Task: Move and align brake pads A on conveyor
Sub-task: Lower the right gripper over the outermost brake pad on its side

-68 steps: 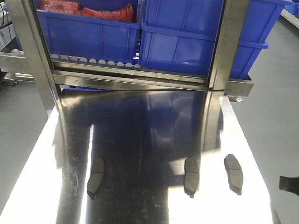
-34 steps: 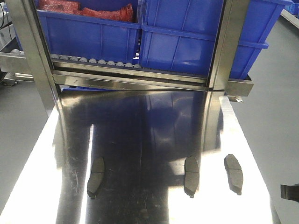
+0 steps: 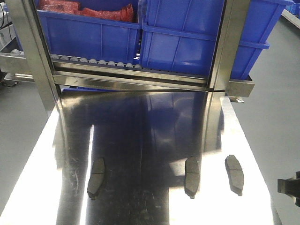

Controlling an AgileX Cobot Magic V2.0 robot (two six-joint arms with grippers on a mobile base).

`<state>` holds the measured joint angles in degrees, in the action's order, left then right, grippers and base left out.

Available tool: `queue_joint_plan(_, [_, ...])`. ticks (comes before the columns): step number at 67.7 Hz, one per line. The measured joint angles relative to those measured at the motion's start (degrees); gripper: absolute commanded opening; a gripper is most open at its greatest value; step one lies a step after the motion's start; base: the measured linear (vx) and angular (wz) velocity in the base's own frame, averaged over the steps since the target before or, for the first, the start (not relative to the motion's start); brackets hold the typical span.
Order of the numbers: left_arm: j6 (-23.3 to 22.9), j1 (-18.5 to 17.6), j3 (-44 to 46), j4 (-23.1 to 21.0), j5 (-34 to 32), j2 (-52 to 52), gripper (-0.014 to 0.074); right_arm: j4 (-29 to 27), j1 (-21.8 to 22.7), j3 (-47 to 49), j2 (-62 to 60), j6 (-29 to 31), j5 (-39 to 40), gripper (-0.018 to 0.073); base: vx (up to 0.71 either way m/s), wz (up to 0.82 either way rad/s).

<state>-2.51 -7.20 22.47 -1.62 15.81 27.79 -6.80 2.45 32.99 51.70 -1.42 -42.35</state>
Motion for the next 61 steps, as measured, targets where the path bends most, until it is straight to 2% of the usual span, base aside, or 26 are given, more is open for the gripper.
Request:
queue_joint_plan(16, [0.0, 0.0, 0.0, 0.0, 0.0, 0.0, -0.0006, -6.8, -0.4, 6.2, 8.7, 7.6, -1.5, 0.039, 0.0, 0.0])
queue_joint_plan(24, [0.0, 0.0, 0.0, 0.0, 0.0, 0.0, -0.0006, -6.9, -4.1, 10.4, 13.5, 7.9, -1.4, 0.039, 0.0, 0.0])
queue_joint_plan(29, [0.0, 0.0, 0.0, 0.0, 0.0, 0.0, -0.0006, -5.6, -7.7, 13.3, 17.0, 6.0, -1.2, 0.039, 0.0, 0.0])
queue_joint_plan(36, [0.0, 0.0, 0.0, 0.0, 0.0, 0.0, -0.0006, -2.6, -10.7, 17.0, 22.5, 0.2, -1.3, 0.039, 0.0, 0.0])
queue_joint_plan(46, [0.0, 0.0, 0.0, 0.0, 0.0, 0.0, -0.0006, 1.5, -11.1, 21.1, 29.7, -4.3, -1.8, 0.0392, 0.0, 0.0])
queue_joint_plan(61, [0.0, 0.0, 0.0, 0.1, 0.0, 0.0, -0.0006, 3.5, -11.1, 26.0, 39.0, -4.6, -3.0, 0.0442, 0.0, 0.0])
